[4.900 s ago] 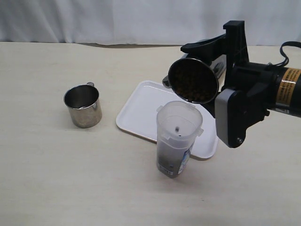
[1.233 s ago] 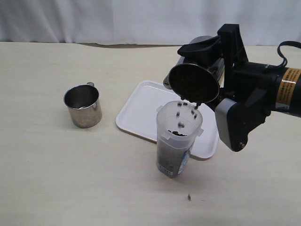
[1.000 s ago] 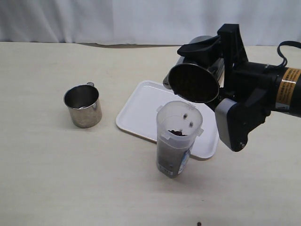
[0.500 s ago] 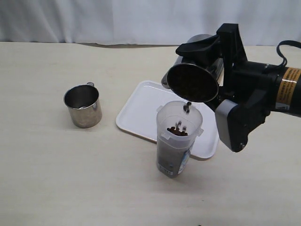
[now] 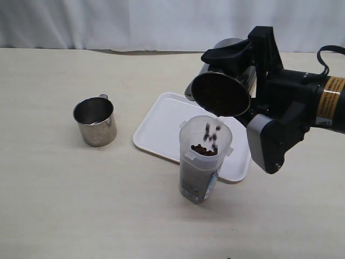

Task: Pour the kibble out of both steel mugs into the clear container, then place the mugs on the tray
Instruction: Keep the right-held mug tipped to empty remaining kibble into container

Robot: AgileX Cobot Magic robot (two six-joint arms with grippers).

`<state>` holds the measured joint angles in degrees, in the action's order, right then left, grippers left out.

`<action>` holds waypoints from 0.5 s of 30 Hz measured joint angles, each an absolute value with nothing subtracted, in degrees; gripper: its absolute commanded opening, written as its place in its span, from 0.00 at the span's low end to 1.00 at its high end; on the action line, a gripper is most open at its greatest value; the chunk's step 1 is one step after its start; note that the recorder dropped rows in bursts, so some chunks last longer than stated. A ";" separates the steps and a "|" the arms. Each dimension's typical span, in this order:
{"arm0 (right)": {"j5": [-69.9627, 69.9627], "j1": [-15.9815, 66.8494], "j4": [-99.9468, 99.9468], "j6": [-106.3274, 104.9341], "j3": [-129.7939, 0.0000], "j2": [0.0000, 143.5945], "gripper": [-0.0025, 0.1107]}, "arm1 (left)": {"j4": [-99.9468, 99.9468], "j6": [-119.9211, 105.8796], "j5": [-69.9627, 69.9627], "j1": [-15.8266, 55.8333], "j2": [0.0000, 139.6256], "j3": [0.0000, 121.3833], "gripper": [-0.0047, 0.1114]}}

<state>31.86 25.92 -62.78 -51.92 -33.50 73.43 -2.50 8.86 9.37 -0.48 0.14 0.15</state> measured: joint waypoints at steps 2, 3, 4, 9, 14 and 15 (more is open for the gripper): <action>31.86 25.92 -62.78 -52.50 -33.50 73.43 0.07 | -2.50 8.86 9.37 -0.48 0.14 0.15 0.04; 31.86 25.92 -62.78 -52.58 -33.50 73.43 0.07 | -2.50 8.86 9.37 -0.48 0.14 0.15 0.04; 31.98 25.92 -62.78 -52.64 -33.50 73.43 0.07 | -2.50 8.86 9.37 -0.48 0.14 0.15 0.04; 32.33 25.92 -62.78 -53.69 -33.50 73.43 0.07 | -2.50 8.86 9.37 -0.48 0.14 0.15 0.04; 32.33 25.92 -62.92 -55.37 -33.50 73.43 0.07 | -2.50 8.86 9.37 -0.48 0.14 0.15 0.04; 32.33 25.92 -62.92 -55.65 -33.50 73.43 0.07 | -2.50 8.86 9.37 -0.48 0.14 0.15 0.04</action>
